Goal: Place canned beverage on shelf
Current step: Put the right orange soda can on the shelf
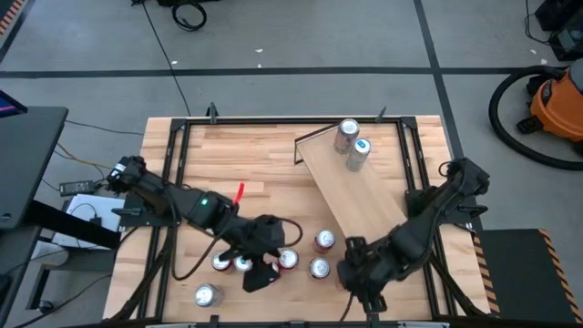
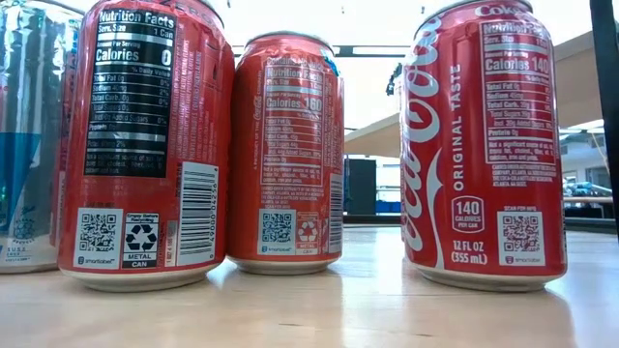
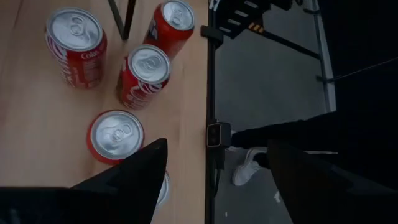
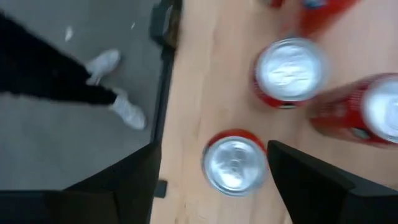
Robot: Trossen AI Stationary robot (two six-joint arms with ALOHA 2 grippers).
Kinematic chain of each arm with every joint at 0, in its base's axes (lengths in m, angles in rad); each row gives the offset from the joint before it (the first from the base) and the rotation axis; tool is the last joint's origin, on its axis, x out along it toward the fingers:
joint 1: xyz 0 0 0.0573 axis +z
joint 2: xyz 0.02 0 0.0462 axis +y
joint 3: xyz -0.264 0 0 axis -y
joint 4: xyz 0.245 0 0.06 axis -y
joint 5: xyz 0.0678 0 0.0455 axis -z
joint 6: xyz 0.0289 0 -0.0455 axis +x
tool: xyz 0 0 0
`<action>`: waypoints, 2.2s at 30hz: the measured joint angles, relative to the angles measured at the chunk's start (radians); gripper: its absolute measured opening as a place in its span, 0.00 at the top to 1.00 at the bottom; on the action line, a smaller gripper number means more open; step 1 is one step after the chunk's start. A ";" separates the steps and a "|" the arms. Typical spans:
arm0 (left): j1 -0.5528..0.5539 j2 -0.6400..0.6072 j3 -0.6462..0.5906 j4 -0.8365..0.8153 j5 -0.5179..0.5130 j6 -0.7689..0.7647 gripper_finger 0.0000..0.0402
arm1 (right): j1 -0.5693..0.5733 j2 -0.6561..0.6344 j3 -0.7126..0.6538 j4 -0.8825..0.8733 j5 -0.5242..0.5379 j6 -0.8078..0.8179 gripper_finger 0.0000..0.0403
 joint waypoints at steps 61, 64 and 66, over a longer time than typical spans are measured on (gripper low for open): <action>-0.048 0.001 0.000 -0.038 -0.099 -0.057 0.29 | 0.020 0.374 0.195 -0.314 0.026 -0.293 0.14; -0.048 0.001 0.000 -0.038 -0.099 -0.057 0.29 | 0.020 0.371 0.162 -0.279 0.015 -0.293 0.14; -0.048 0.001 0.000 -0.038 -0.099 -0.057 0.29 | 0.019 0.371 0.147 -0.267 0.008 -0.293 0.14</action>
